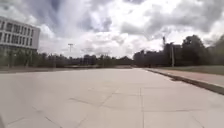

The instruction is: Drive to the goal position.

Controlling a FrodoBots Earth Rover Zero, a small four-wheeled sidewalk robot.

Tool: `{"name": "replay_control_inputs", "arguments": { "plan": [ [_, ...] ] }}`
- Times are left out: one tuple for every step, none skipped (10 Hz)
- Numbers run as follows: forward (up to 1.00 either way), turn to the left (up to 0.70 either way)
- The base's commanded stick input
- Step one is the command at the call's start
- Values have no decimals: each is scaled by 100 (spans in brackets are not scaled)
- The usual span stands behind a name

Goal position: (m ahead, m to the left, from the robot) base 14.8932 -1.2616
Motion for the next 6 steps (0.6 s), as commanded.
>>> {"name": "replay_control_inputs", "arguments": {
  "plan": [
    [85, -12],
    [85, 2],
    [85, 14],
    [85, 6],
    [85, -9],
    [85, -5]
  ]
}}
